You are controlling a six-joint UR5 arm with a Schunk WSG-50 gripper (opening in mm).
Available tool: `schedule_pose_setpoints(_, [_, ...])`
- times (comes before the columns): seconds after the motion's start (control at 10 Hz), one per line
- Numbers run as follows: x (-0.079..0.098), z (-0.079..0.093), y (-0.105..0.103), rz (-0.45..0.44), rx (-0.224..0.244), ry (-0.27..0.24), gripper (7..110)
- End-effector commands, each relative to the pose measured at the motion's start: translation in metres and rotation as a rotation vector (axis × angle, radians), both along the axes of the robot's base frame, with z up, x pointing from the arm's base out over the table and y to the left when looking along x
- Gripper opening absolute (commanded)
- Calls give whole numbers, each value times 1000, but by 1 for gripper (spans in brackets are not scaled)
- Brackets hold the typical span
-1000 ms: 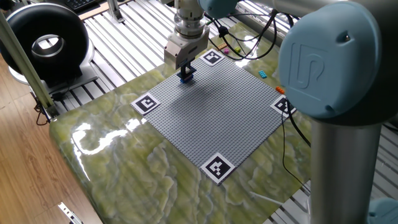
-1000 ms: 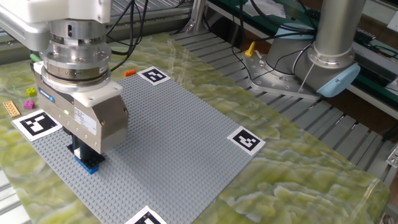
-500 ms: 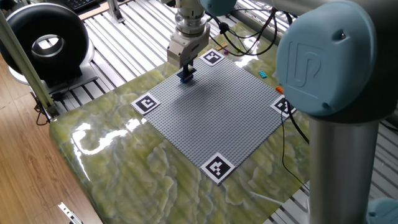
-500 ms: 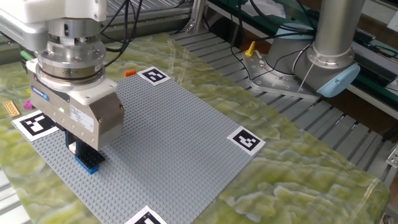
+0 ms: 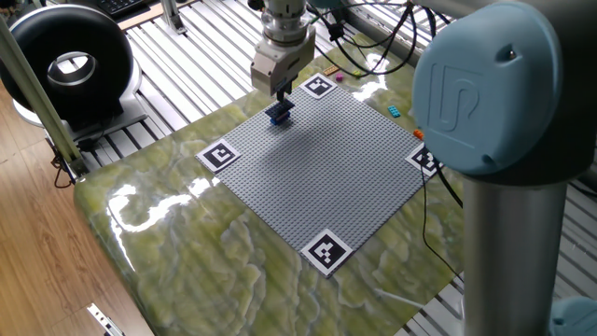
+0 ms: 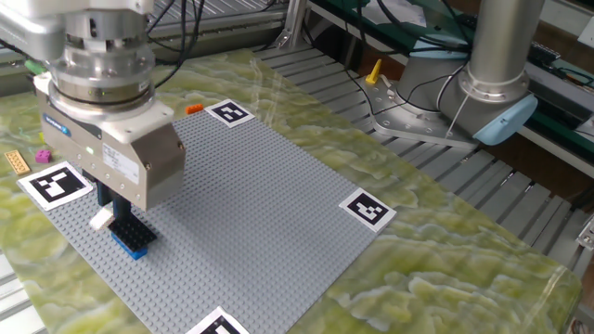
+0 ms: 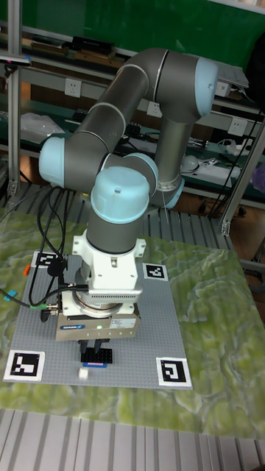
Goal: Stack small Lego blocks one on top of the other
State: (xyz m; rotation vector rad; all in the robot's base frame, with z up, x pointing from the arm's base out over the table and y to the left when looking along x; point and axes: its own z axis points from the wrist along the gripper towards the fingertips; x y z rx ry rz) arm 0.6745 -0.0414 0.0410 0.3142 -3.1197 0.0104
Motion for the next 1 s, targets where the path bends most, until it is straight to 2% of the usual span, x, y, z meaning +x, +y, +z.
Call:
schedule_pose_setpoints(0.0, [0, 7, 4, -18, 14, 6, 7])
schedule_pose_setpoints(0.3, [9, 6, -1, -4, 20, 1, 7])
schedule_pose_setpoints(0.6, [22, 4, 2, -8, 57, -14, 7])
schedule_pose_setpoints(0.8, [26, 0, -24, 24, 20, -31, 7])
schedule_pose_setpoints(0.9, [23, 3, -38, 43, 3, -30, 7])
